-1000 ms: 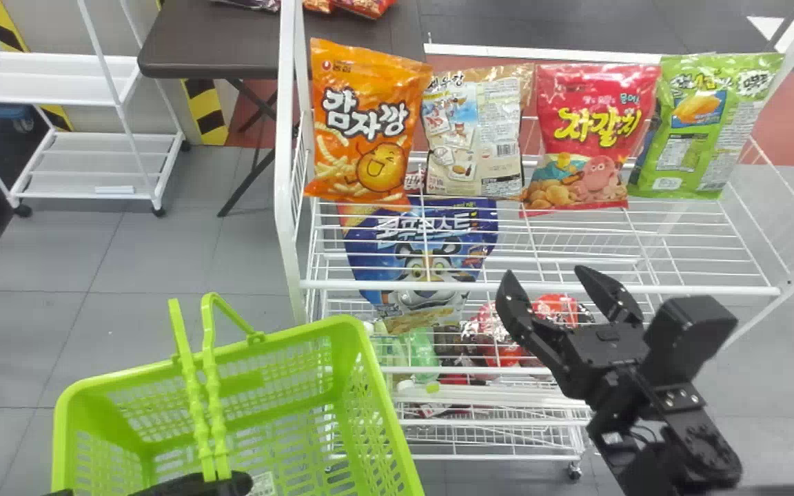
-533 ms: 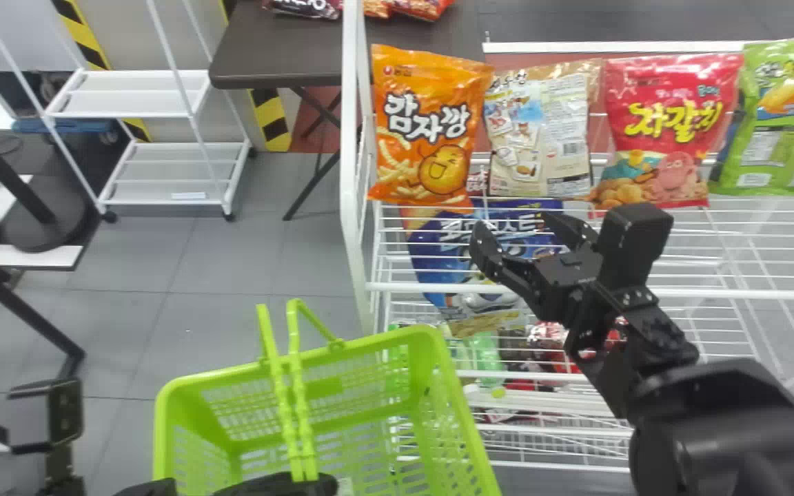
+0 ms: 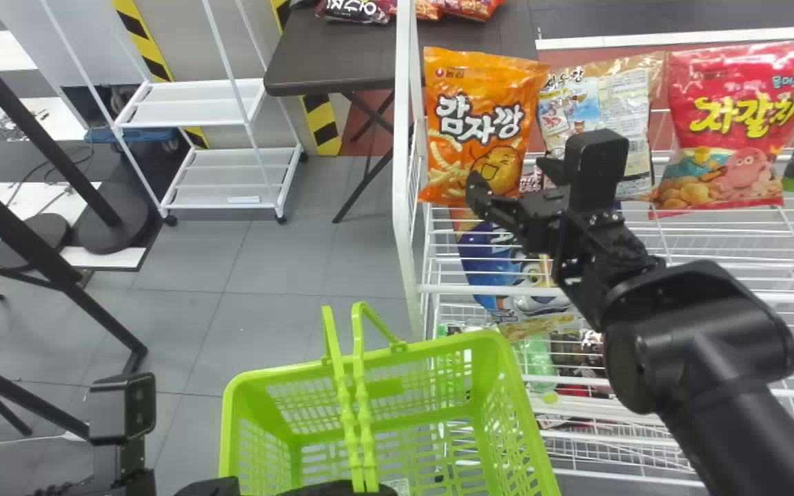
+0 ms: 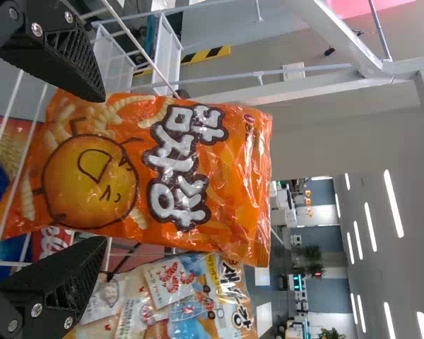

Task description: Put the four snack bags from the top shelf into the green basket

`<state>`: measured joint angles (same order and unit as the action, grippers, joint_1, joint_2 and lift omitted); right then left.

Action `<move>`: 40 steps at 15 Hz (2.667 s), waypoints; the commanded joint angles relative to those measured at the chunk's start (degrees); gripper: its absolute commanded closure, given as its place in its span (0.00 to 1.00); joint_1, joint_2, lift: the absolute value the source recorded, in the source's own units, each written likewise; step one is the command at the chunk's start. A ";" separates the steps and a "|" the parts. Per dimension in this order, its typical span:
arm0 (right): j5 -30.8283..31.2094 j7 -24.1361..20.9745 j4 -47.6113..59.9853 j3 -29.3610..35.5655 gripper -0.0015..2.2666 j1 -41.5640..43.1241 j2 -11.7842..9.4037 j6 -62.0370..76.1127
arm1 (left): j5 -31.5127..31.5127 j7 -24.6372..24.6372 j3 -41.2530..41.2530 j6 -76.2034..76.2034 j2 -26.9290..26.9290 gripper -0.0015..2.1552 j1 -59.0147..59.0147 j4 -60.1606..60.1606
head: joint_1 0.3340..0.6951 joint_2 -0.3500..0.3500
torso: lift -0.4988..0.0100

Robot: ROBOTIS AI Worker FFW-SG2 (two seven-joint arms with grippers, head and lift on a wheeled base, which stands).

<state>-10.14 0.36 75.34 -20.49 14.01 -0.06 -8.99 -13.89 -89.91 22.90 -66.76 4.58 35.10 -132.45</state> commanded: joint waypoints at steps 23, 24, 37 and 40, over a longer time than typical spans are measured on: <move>12.87 4.21 22.84 5.99 0.99 -13.04 0.11 -9.78 | -0.18 -0.66 0.83 0.00 2.36 1.00 -1.26 0.08 | 1.00 0.75 | 0.97; 12.25 4.47 27.50 7.92 0.99 -16.82 0.11 -10.84 | 0.44 -0.66 0.74 0.00 2.28 1.00 -1.97 0.26 | 1.00 0.74 | 0.97; -5.06 13.96 65.29 13.10 0.99 -55.67 -7.59 -22.79 | 4.13 -0.66 0.13 -5.45 1.31 1.00 -7.68 1.14 | 1.00 0.64 | 0.97; -7.35 15.11 65.11 10.38 0.99 -54.79 -8.47 -29.47 | 4.31 -0.66 -0.40 -5.45 1.05 1.00 -7.68 1.14 | 1.00 0.75 | 0.97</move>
<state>-16.45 15.35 140.59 -8.87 -41.30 -8.19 -35.19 -9.54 -89.91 22.77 -72.20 5.70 27.44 -131.31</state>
